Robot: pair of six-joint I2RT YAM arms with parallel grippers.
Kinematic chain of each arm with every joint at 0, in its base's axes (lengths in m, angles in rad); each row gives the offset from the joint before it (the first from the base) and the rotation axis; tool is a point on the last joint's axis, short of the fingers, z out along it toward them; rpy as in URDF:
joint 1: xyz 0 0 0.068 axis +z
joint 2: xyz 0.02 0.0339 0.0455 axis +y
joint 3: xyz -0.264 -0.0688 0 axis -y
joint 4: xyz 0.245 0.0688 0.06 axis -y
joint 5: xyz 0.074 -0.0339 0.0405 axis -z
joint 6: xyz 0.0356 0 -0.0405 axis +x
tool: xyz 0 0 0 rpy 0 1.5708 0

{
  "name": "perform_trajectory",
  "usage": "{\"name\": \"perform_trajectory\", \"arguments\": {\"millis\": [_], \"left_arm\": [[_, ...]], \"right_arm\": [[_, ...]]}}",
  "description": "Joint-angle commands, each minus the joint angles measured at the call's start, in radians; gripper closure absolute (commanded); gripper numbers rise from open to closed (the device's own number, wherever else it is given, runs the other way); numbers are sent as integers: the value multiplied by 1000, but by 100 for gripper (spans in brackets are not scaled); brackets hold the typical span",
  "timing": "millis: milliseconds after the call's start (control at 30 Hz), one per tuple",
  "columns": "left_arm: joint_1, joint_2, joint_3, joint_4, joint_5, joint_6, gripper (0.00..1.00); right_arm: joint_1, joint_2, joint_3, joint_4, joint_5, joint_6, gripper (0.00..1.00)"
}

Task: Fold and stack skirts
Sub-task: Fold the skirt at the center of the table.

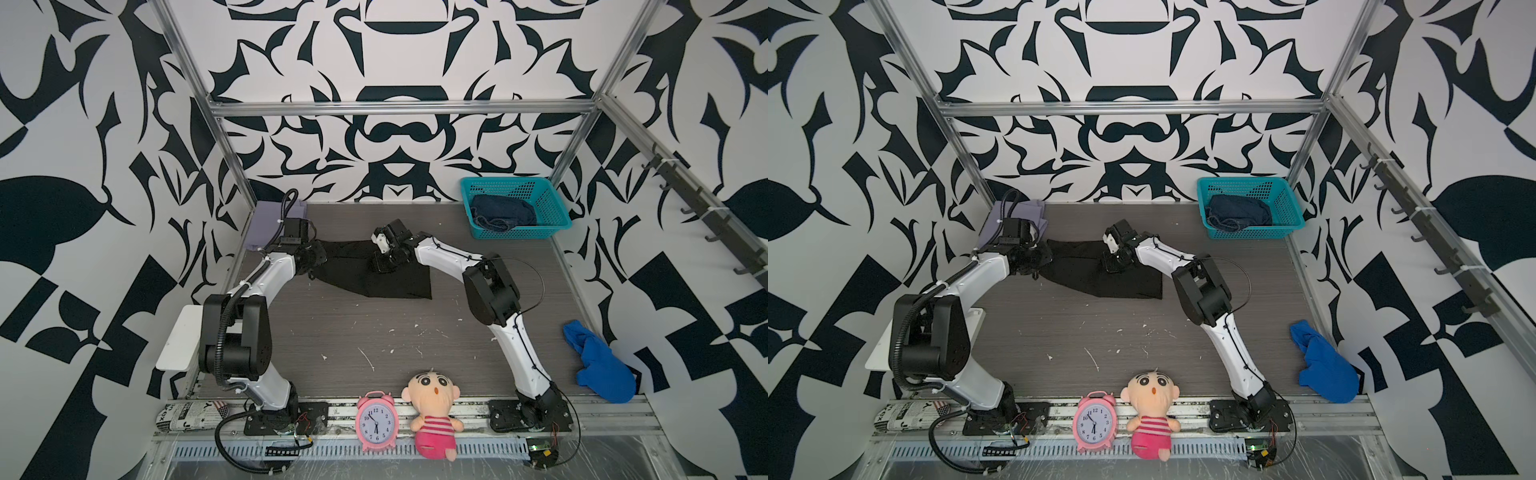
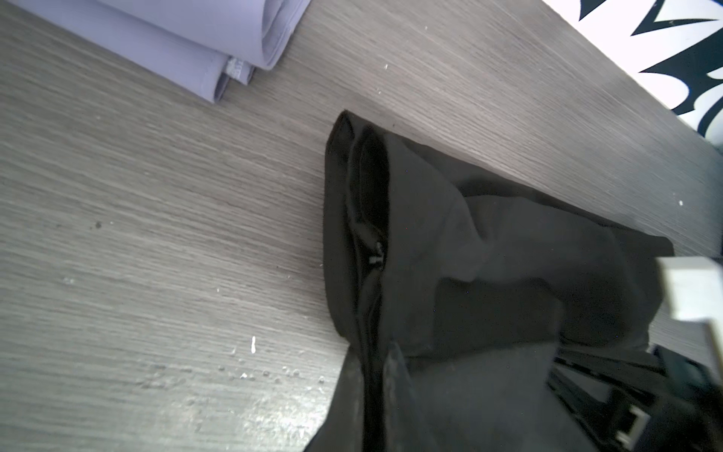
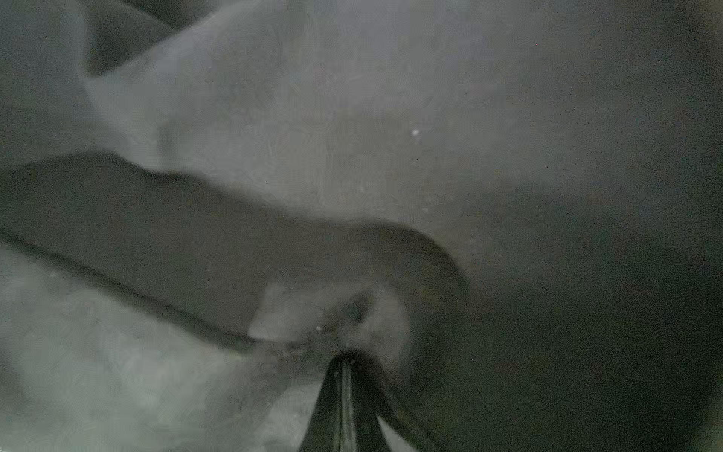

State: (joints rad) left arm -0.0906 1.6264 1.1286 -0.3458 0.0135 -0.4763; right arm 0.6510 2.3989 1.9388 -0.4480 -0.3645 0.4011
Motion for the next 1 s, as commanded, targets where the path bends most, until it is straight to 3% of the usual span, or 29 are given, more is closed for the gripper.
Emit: {"name": "perform_trajectory", "arguments": {"millis": [0, 167, 567, 733, 967], "left_arm": [[-6, -8, 56, -40, -10, 24, 100], [-43, 1, 160, -82, -17, 64, 100], [-304, 242, 528, -191, -74, 154, 100], [-334, 269, 528, -184, -78, 144, 100], [-334, 171, 440, -162, -116, 152, 100]], "right_arm": [[4, 5, 39, -34, -5, 21, 93], [4, 3, -8, 11, -1, 52, 94], [2, -11, -47, 59, -20, 72, 94], [-6, -50, -111, 105, -25, 73, 94], [-47, -161, -224, 230, -88, 77, 91]]}}
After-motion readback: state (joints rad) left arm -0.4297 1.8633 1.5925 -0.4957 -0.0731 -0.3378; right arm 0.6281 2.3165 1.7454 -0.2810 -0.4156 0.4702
